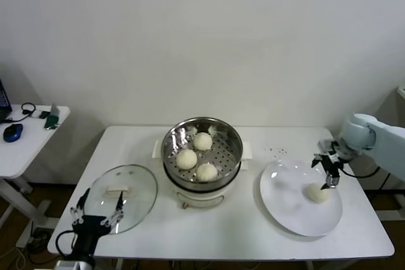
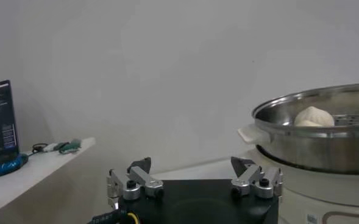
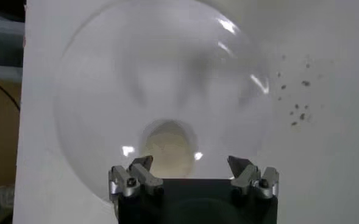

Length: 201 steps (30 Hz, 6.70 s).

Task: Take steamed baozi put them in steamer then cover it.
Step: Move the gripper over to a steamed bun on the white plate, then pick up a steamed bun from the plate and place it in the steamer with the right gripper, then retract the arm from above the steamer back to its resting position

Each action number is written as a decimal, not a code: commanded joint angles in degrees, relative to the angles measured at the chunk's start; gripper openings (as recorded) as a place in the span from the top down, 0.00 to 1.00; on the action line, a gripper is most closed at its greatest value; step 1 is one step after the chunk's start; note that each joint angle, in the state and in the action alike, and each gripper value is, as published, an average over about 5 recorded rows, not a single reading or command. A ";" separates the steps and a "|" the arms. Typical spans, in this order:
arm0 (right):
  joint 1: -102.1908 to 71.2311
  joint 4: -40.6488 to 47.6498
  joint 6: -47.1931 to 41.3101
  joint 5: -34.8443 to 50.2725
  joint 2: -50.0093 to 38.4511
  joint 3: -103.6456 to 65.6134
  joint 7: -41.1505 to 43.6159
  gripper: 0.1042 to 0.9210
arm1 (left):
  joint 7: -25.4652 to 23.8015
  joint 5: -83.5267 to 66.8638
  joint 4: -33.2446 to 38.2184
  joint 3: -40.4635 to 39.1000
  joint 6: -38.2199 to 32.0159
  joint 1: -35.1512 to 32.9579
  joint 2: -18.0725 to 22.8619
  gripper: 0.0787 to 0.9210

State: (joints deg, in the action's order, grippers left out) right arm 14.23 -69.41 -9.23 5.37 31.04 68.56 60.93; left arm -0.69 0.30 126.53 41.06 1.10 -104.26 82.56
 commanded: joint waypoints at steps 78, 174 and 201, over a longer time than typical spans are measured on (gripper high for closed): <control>35.17 3.79 -10.55 49.64 45.32 34.24 -7.27 0.29 | -0.14 -0.80 0.57 -3.52 -2.84 0.14 -2.35 0.12; -92.93 -29.99 13.89 30.70 27.04 -107.61 -54.72 0.12 | 4.35 84.40 -13.04 -10.10 10.51 7.68 -6.39 0.12; -100.83 -31.21 14.37 26.13 32.75 -110.73 -51.76 0.12 | 6.00 89.92 -36.20 -8.88 8.84 26.59 -4.64 0.12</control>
State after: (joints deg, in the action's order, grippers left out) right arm -83.86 -100.16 4.99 32.39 62.36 -40.33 9.10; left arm 4.57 87.30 97.54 32.07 9.89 -83.57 77.64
